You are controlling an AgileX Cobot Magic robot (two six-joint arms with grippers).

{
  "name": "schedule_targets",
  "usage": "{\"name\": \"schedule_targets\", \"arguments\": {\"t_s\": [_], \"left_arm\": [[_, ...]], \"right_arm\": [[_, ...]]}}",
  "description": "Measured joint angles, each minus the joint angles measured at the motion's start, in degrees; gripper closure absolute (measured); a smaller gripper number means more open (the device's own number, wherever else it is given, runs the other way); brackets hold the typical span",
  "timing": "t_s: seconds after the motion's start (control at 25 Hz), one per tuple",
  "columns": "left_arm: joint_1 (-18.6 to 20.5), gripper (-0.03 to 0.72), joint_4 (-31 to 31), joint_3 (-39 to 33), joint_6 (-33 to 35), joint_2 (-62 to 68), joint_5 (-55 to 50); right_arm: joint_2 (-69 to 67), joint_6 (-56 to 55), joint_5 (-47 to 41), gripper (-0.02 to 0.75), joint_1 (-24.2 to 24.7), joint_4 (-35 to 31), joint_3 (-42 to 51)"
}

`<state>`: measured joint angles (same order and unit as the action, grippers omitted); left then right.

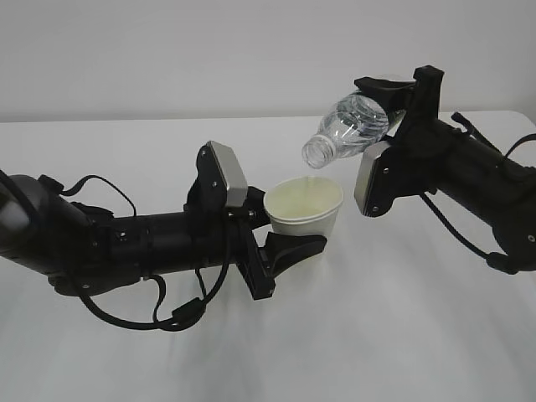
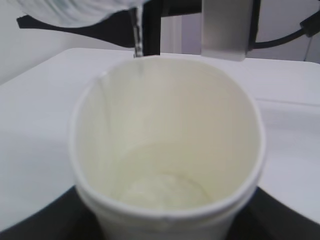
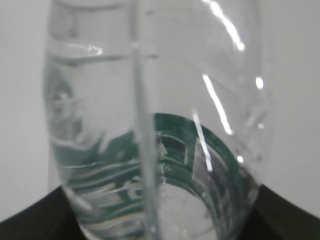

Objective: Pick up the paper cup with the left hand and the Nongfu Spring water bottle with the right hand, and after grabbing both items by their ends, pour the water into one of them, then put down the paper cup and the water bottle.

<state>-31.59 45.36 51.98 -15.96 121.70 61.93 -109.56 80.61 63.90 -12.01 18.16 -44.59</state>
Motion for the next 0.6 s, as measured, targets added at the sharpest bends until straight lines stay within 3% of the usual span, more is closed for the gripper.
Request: {"name": "schedule_targets", "arguments": {"t_s": [0.6], "left_arm": [[0.0,0.259,0.0,0.0,0.0,0.0,0.0]], "right_arm": [[0.0,0.71,0.04,0.253,0.0,0.0,0.0]]}}
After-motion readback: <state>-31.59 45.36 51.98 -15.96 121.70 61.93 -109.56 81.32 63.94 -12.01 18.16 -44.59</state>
